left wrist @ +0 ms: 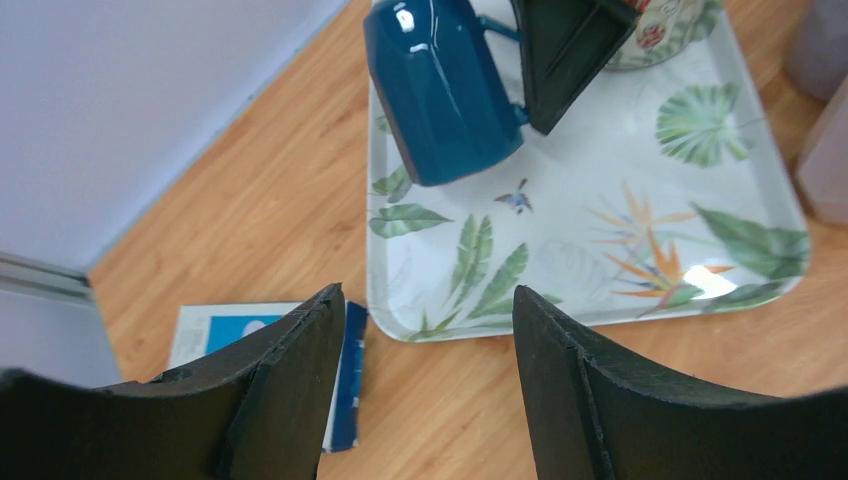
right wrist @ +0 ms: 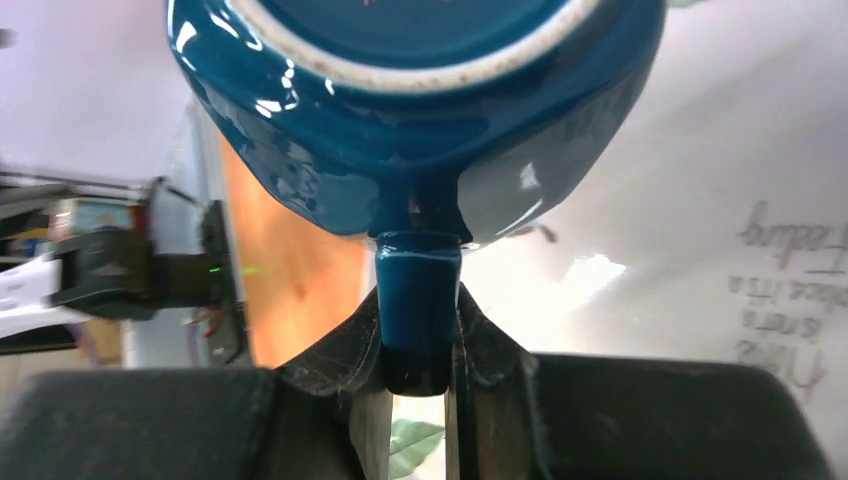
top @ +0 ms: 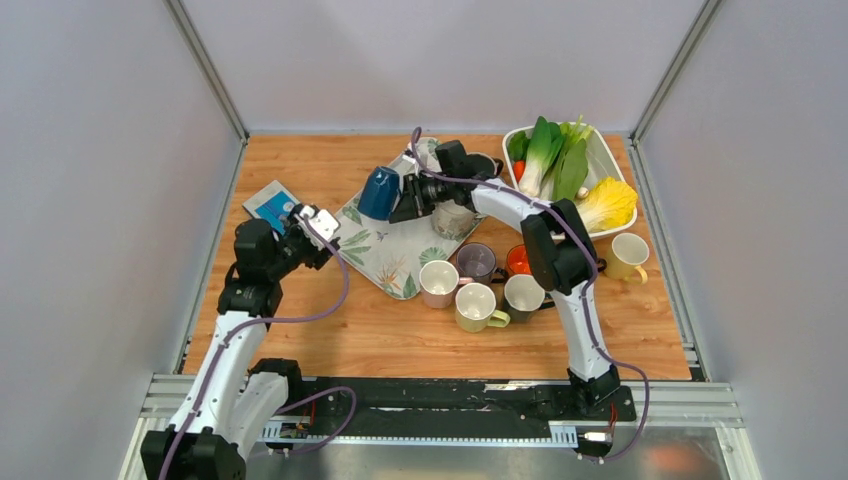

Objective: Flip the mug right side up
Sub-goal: Turn over the cup on the tray.

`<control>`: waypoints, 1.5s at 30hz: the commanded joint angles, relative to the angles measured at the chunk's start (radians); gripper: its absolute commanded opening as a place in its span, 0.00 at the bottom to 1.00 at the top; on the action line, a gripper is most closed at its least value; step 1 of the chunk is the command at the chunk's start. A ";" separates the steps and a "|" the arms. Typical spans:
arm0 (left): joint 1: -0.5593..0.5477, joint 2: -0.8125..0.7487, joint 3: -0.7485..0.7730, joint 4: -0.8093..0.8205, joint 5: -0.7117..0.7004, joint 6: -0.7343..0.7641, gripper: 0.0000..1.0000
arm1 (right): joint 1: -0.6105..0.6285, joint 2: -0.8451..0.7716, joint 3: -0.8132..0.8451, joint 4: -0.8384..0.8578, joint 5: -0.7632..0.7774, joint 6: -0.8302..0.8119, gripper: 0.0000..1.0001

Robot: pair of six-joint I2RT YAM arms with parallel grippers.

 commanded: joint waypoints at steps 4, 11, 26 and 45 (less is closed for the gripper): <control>-0.073 -0.031 -0.128 0.349 -0.079 0.306 0.71 | -0.027 -0.178 -0.006 0.255 -0.351 0.204 0.00; -0.139 -0.003 -0.244 0.591 -0.127 0.510 0.71 | -0.027 -0.163 -0.010 0.361 -0.482 0.297 0.00; -0.302 0.148 -0.300 0.956 -0.278 0.719 0.66 | -0.016 -0.094 -0.003 0.443 -0.600 0.449 0.00; -0.348 0.302 -0.219 1.134 -0.227 0.796 0.17 | 0.029 -0.035 0.053 0.457 -0.679 0.469 0.00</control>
